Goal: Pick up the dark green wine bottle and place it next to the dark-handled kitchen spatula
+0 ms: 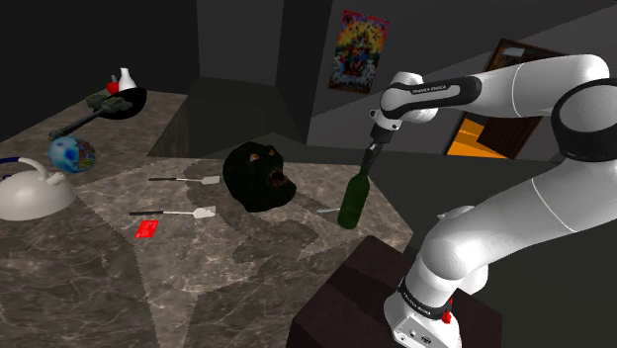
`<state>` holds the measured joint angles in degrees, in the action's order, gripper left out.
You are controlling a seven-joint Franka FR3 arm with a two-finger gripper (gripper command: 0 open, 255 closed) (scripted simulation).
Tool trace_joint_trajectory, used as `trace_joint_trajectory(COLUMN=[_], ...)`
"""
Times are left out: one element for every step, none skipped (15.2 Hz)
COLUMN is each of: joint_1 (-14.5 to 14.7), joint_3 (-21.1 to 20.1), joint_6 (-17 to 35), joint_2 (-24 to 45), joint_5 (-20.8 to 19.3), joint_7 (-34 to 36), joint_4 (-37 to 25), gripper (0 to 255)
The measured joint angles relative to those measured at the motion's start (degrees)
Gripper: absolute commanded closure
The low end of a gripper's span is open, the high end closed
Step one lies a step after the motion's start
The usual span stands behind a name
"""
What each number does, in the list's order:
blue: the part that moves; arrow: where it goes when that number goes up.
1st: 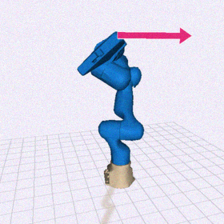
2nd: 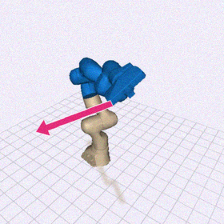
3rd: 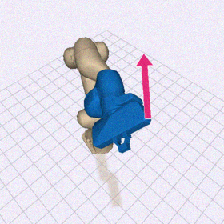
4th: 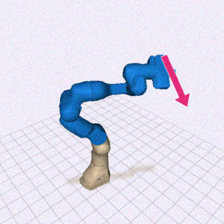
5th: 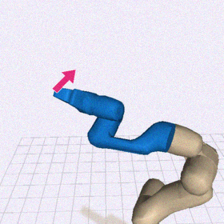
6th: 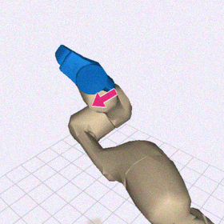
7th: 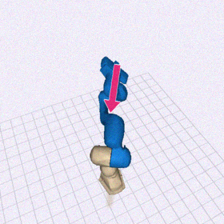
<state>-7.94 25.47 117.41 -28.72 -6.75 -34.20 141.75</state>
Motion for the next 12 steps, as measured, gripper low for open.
trace_joint_trajectory(joint_1=[0.00,0.02,-0.03,-0.01,0.02,0.03,-0.06,0.00,0.04,0.12,0.14,0.14], joint_3=[0.00,-0.06,-0.19,-0.31,-0.51,-0.70,-0.78,-0.94,-1.07,-1.19,-1.37,-1.39], joint_6=[0.00,-0.46,-1.06,-1.72,-2.53,-3.26,-4.16,-4.81,-5.60,-6.37,-7.23,-8.04], joint_2=[0.00,-0.05,-0.35,-0.48,-0.69,-0.94,-1.29,-1.35,-1.45,-1.41,-1.60,-1.64], joint_5=[0.00,0.03,0.00,0.03,0.08,0.10,0.04,0.12,0.18,0.28,0.32,0.35], joint_7=[0.00,0.02,0.10,0.16,0.31,0.45,0.43,0.55,0.60,0.67,0.78,0.70], joint_4=[0.00,-0.39,-0.71,-1.24,-1.86,-2.34,-2.90,-3.49,-4.18,-4.99,-5.67,-6.46], gripper=[255,255,255,255,255,255,255,255,255,255,255,255])
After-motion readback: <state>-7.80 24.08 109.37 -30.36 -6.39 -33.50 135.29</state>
